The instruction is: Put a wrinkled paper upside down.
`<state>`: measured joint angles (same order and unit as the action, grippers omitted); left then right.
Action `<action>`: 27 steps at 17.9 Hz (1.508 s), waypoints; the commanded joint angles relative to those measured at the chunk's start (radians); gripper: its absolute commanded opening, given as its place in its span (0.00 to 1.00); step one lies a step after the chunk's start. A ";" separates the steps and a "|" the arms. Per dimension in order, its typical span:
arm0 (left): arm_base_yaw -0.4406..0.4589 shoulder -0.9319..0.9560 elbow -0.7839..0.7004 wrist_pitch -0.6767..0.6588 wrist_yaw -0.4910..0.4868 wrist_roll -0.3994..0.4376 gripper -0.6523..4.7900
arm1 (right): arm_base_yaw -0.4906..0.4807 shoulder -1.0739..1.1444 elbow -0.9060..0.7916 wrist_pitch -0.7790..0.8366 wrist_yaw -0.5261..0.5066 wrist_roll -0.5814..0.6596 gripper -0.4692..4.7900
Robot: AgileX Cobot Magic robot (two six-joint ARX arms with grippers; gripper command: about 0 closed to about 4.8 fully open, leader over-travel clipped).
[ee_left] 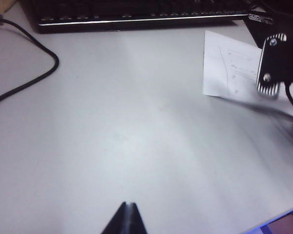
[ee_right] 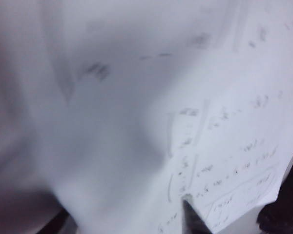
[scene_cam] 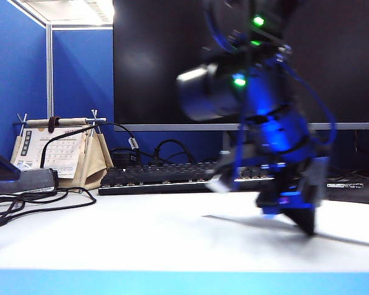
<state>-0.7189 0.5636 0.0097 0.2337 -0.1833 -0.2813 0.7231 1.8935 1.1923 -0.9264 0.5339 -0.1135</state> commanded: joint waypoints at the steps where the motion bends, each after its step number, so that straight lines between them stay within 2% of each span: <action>1: -0.001 0.000 0.003 0.008 0.005 0.005 0.14 | -0.069 0.044 -0.031 -0.058 -0.137 0.036 0.63; 6: -0.001 0.000 0.003 0.008 0.005 0.005 0.14 | -0.075 0.043 -0.032 0.003 -0.150 0.026 0.63; 8: -0.001 0.000 0.004 0.008 0.005 0.005 0.14 | -0.084 0.043 -0.034 0.041 -0.117 0.005 0.63; 11: -0.001 -0.001 0.004 0.008 0.013 0.005 0.14 | -0.169 0.047 -0.039 0.099 -0.056 -0.021 0.63; 15: -0.001 -0.001 0.004 0.008 0.053 0.005 0.14 | -0.281 0.047 -0.039 0.126 -0.057 -0.038 0.63; 17: -0.001 -0.001 0.004 0.012 0.053 0.005 0.14 | -0.293 0.047 -0.039 0.137 -0.056 -0.055 0.63; 19: -0.001 -0.001 0.004 0.020 0.053 0.005 0.14 | -0.298 0.047 -0.038 0.151 -0.059 -0.069 0.58; 20: -0.001 -0.001 0.004 0.029 0.053 0.005 0.14 | -0.298 0.047 -0.038 0.153 -0.064 -0.076 0.46; 21: -0.001 -0.001 0.004 0.037 0.053 0.005 0.14 | -0.298 0.047 -0.038 0.151 -0.064 -0.083 0.37; 24: -0.001 -0.001 0.004 0.053 0.053 0.005 0.14 | -0.298 0.041 -0.038 0.146 -0.066 -0.098 0.29; 26: -0.001 0.000 0.003 0.053 0.049 0.016 0.14 | -0.298 -0.008 -0.037 0.146 -0.180 -0.096 0.25; 27: -0.001 0.000 0.003 0.053 0.049 0.020 0.14 | -0.297 -0.045 -0.037 0.147 -0.229 -0.090 0.18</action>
<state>-0.7189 0.5632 0.0097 0.2729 -0.1341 -0.2768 0.4171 1.8641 1.1687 -0.7975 0.4870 -0.2092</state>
